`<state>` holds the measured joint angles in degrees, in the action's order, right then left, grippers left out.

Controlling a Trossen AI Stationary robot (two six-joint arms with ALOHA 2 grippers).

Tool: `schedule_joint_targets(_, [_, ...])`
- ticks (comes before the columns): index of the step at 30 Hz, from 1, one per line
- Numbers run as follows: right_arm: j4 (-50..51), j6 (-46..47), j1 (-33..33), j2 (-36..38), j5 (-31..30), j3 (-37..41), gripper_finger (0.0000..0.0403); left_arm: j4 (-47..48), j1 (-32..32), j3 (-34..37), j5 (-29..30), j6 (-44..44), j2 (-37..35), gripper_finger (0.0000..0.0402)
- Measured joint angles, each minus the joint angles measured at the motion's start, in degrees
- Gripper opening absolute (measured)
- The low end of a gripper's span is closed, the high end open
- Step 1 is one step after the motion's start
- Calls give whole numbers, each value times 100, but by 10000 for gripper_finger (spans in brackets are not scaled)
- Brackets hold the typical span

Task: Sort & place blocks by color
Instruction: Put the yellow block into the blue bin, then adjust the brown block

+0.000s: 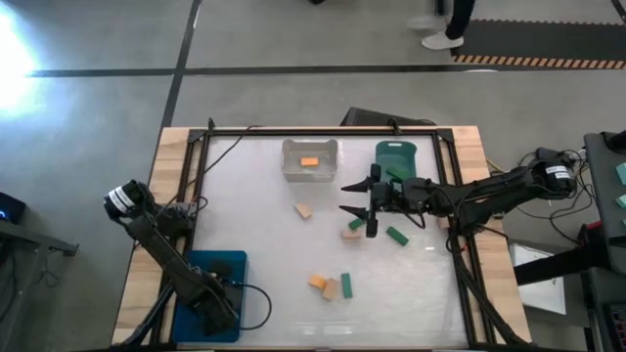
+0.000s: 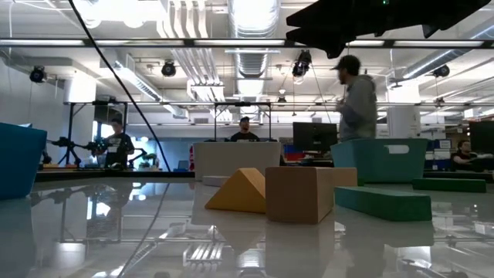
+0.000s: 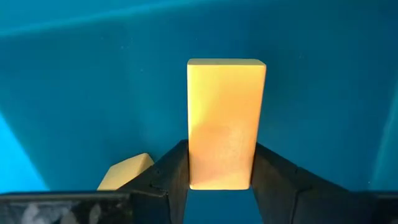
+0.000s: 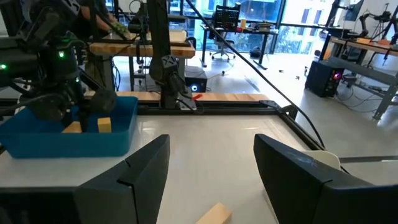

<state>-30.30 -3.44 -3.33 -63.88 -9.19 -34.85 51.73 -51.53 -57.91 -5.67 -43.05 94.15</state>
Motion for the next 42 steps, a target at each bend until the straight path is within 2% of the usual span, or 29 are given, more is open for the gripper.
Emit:
schedule_joint_targets(11, [2,46,0,0,2,0,224,259,1,-71,-22,-4,-22,194])
schedule_joint_targets(17, [4,329,0,0,1,2,224,1147,61,-615,-145,-5,-77,200])
schedule_joint_targets(21, [4,705,0,0,2,2,224,1679,252,-1103,105,-7,-134,200])
schedule_joint_targets(24, [34,913,0,2,7,2,224,1796,446,-1402,726,19,-211,200])
schedule_joint_targets(28, [635,1069,0,2,7,-154,224,1745,718,-1650,2014,444,-439,200])
schedule_joint_targets(38, [3932,860,-2,6,17,-1122,224,1428,1260,-1685,5600,1979,-1166,201])
schedule_joint_targets(40, [4461,852,-2,7,18,-1187,224,1368,1407,-1685,6063,2180,-1284,201])
schedule_joint_targets(42, [4870,837,-2,5,20,-1215,224,1298,1577,-1685,6235,2461,-1361,201])
